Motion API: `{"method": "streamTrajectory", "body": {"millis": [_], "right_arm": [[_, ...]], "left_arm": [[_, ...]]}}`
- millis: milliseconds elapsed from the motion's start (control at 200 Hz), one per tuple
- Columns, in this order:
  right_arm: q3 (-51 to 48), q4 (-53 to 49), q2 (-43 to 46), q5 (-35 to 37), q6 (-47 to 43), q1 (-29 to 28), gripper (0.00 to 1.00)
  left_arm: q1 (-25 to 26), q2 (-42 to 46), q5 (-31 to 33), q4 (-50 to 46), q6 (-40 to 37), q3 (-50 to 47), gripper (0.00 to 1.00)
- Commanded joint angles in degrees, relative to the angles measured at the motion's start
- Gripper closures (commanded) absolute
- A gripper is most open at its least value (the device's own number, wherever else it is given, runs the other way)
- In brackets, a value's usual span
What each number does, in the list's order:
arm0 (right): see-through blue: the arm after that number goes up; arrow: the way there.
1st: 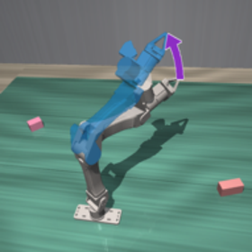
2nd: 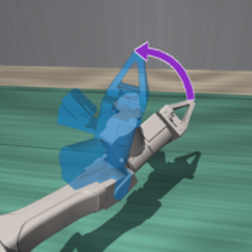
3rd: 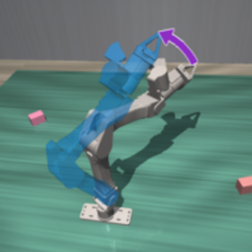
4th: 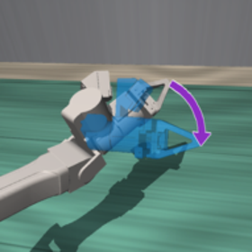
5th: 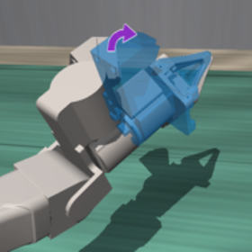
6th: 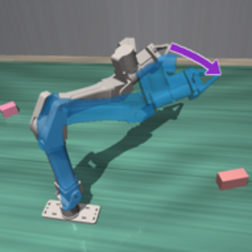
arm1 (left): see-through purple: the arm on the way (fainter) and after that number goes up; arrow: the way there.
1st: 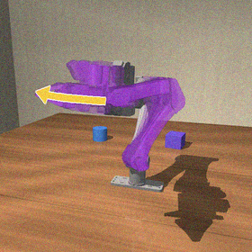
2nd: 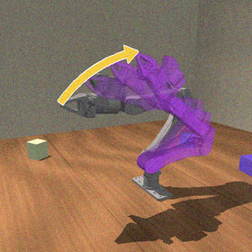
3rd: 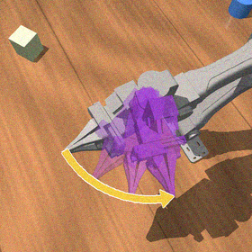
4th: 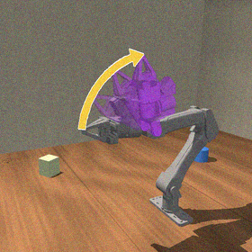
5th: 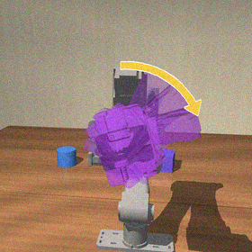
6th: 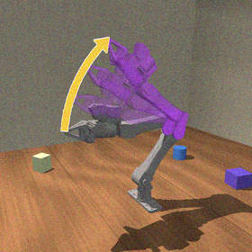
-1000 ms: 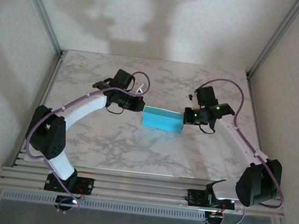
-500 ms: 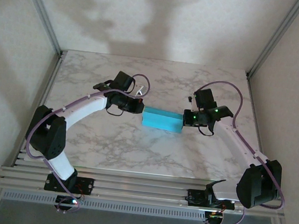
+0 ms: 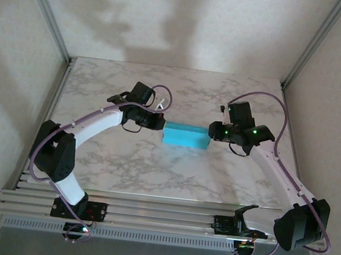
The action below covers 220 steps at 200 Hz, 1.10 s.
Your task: Fold the paper box
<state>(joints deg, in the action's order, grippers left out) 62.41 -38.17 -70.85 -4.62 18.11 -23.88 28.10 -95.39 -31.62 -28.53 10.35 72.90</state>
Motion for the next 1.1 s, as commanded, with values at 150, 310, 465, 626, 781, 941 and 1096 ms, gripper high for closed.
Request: {"method": "streamTrajectory", "body": {"millis": [150,310,465,626,781,941,1096], "right_arm": [[0.50,5.54,-4.28,1.68,3.93,0.27,0.84],[-0.07,6.51,-5.18,4.31,3.93,0.08,0.83],[-0.52,7.58,-5.48,4.56,3.96,0.07,0.85],[-0.52,7.59,-6.67,3.97,3.57,-0.02,0.88],[-1.07,6.93,-7.67,3.81,2.86,-0.76,0.91],[-2.03,6.78,-7.99,4.90,2.70,-1.35,0.92],[-2.86,7.17,-8.08,5.49,2.81,-1.78,0.92]], "left_arm": [[0.82,-0.85,2.14,-2.93,0.15,0.39,0.98],[0.87,-0.79,2.05,-2.76,0.20,0.30,0.98],[0.91,-1.00,1.91,-2.66,0.12,0.22,0.97],[0.91,-0.62,2.24,-2.84,0.02,0.14,0.97],[0.91,-0.25,2.10,-2.43,0.44,-0.18,0.93],[0.82,0.44,0.90,-2.75,1.50,0.43,0.80],[-0.74,4.12,-6.34,-2.62,2.91,1.28,0.77]]}}
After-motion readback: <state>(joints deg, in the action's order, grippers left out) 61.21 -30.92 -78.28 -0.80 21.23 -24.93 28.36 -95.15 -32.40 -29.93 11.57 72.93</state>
